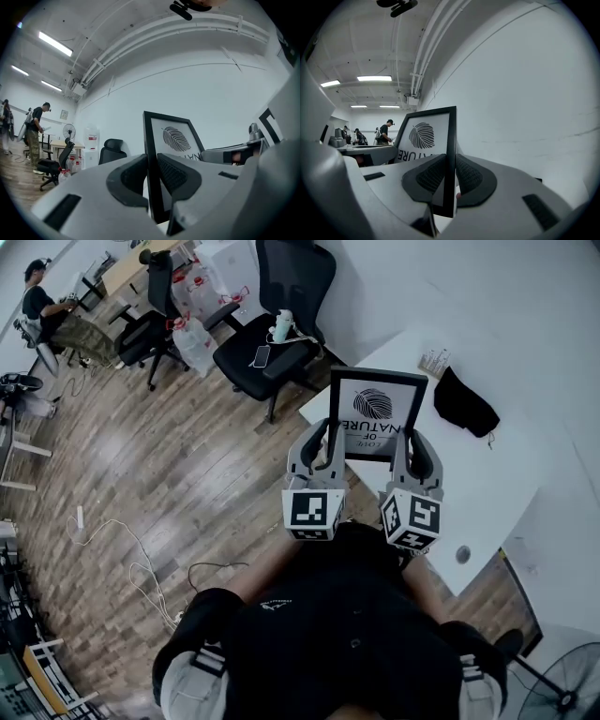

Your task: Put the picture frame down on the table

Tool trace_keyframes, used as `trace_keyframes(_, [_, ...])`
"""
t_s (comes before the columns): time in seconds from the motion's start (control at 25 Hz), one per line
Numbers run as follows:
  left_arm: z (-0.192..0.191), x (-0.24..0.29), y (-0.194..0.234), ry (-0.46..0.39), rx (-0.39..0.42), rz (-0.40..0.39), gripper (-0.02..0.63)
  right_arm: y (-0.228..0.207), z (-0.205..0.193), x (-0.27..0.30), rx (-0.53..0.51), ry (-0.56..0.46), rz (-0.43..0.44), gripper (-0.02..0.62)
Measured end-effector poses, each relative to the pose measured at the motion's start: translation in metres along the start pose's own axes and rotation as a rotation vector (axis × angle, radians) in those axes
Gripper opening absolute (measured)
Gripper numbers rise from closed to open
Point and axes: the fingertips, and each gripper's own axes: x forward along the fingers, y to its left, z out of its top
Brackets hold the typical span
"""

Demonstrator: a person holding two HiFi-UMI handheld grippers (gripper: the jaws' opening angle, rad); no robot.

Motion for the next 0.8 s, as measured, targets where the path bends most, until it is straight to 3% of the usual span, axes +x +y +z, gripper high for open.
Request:
trace_keyframes(0.48, [-0.013, 0.039, -0.030, 0.023, 0.013, -0.086, 0.072, -0.045, -0.003, 0.000, 0.013, 0.007, -0.107, 0.066])
trace_keyframes(0.8, [-0.016, 0.080, -0.043, 0.033, 0.000, -0.225, 0.072, -0.070, -0.006, 0.011, 0.030, 0.016, -0.251, 0.066])
